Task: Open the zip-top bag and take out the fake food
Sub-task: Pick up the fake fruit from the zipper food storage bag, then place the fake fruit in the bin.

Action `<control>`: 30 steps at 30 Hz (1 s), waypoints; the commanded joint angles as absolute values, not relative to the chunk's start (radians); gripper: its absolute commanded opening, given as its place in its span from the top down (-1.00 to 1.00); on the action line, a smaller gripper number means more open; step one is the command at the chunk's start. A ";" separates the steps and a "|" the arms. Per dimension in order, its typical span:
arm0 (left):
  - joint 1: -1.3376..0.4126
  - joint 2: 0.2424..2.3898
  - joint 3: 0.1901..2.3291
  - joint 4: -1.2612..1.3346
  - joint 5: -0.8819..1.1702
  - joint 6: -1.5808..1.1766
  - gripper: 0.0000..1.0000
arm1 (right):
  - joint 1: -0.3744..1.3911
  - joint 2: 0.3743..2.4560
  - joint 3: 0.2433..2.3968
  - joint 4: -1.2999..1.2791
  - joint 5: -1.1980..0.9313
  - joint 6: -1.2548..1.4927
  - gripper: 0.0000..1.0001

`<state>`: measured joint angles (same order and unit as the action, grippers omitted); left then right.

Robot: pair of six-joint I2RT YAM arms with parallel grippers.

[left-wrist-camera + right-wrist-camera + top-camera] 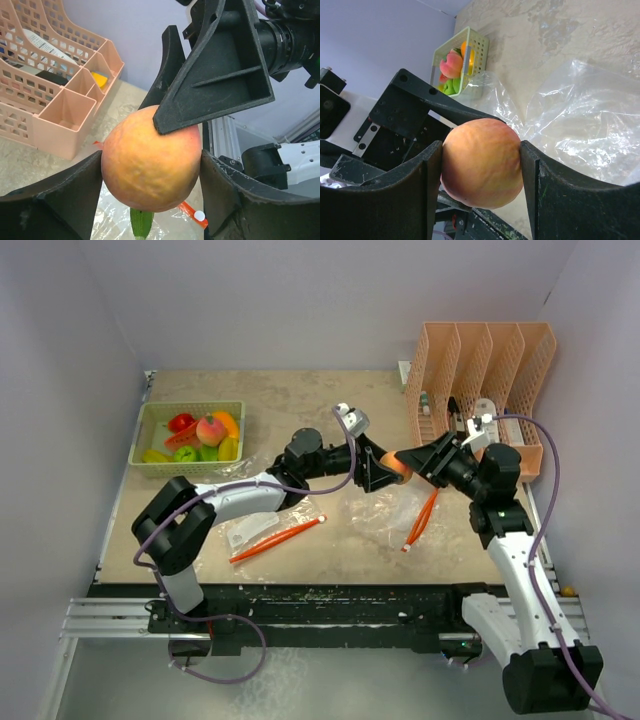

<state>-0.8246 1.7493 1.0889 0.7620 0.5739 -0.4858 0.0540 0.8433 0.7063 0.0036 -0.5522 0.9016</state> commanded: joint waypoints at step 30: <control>0.156 1.352 0.906 0.194 0.296 -0.808 -0.17 | 0.057 0.858 0.675 -0.051 -0.442 0.831 -0.47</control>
